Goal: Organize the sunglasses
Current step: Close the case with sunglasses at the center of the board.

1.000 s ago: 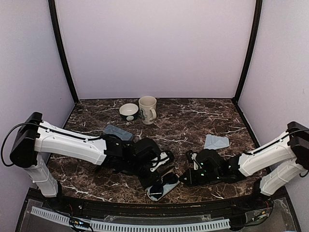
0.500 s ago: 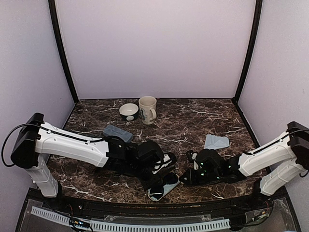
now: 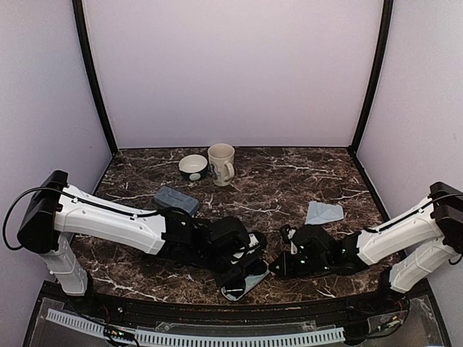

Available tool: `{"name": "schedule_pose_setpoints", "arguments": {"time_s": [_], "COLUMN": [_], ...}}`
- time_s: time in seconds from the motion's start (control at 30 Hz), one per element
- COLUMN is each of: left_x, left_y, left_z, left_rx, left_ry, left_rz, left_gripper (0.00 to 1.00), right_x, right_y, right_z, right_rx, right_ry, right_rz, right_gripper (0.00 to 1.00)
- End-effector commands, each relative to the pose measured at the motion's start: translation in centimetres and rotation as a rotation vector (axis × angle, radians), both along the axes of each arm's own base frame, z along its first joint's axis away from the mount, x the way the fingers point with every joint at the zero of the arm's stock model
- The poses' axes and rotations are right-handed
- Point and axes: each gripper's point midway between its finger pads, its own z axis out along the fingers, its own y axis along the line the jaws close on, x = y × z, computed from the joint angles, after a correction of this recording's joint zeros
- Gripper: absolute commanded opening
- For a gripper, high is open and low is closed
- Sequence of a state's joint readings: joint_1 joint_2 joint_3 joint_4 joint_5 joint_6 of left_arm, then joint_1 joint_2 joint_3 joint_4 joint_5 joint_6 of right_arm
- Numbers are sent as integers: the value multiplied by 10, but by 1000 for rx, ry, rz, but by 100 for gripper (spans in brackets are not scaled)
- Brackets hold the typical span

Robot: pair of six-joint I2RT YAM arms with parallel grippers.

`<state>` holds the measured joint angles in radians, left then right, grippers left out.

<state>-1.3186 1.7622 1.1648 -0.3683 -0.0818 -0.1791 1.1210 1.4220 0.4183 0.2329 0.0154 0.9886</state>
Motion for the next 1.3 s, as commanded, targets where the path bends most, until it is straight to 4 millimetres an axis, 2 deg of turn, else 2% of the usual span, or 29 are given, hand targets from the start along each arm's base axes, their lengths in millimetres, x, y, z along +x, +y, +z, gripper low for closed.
{"name": "schedule_pose_setpoints", "arguments": {"time_s": [0.0,0.43,1.27], "left_x": [-66,-88,-119], "left_y": [-20,-24,-25], "left_z": [-45,-64,-76], "left_rx": [-6,3,44], "left_ry": [211,290,342], "left_rz": [-226,-296,-418], "left_gripper": [31,30,44], "right_x": [-2,-6,-9], "right_y": [4,8,19], "right_z": [-2,-3,-1], "right_rx": [-5,-3,18], "right_ry": [-19,-23,-27], "right_rz": [15,20,20], "right_gripper": [0,0,0]}}
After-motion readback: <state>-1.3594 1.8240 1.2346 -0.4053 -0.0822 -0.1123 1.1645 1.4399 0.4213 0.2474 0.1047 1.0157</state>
